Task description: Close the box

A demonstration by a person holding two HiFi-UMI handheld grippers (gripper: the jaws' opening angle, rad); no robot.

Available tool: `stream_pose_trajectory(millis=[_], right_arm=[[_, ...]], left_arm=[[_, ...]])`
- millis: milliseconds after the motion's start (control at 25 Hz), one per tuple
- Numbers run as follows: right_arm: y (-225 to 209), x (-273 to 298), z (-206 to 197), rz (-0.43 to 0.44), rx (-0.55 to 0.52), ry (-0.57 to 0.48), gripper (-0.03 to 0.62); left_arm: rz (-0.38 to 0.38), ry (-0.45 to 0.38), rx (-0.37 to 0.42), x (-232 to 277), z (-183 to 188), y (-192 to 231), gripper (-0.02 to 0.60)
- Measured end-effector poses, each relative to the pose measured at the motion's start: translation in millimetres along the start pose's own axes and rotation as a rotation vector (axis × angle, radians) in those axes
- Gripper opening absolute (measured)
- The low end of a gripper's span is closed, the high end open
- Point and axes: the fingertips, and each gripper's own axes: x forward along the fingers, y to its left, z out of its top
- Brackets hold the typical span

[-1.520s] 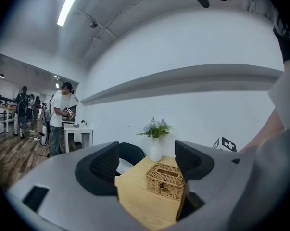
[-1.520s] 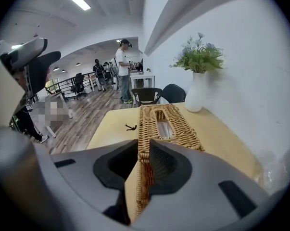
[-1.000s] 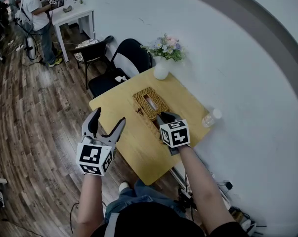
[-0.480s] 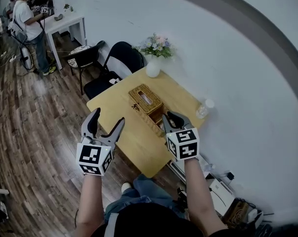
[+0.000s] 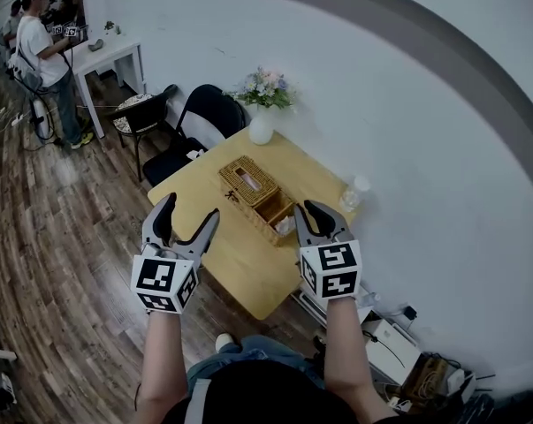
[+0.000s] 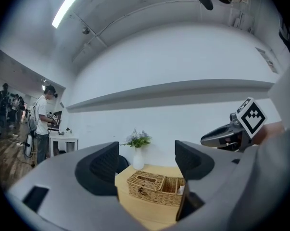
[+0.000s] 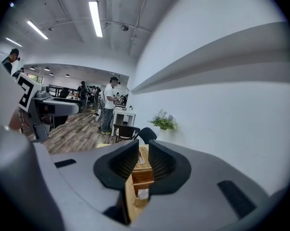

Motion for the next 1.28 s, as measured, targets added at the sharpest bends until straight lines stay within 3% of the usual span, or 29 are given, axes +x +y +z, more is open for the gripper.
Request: stream_pose_trajectory(millis=[40,240,440,560,680,880,1000,1280], right_arm=[[-2.5,-2.8,0.8,-0.001,0.003,-0.002,0.077],[-22.2,-18.8,5.1,-0.001,0.057,-0.038,0.232],[-39.9,-34.5,13.5,-0.012,0.073,-0.072,0.256],[-45.8,-44.2,17.7,-0.03,0.048,-0.09,0.195],[-51.4,-53.7,24.6,-0.052,0.029,-0.119,0.124],[-63.3,-65.4,36.7,-0.093,0.03,-0.186,0.017],[-67.4,-69.1,42.5,-0.097,0.028,-0.214,0.014],[-81.3,-76.2,60.9,-0.113,0.015,-0.266,0.014]], left_arm=[[0.001,-0.002,0.0,1.4,1.7,-1.5,0.368],[0.009,-0.01,0.011,9.3,10.6,-10.9,0.367],[0.004,-0.016,0.037,15.8,21.3,-24.6,0.367],[0.008,-0.031,0.061,16.7,27.1,-32.6,0.338],[0.033,-0.06,0.086,16.8,35.5,-37.3,0.21],[0.042,-0.097,0.142,20.5,45.2,-46.8,0.046],[0.037,-0.114,0.155,21.9,51.6,-49.6,0.012],[0.03,-0.151,0.233,29.8,78.8,-54.1,0.012]])
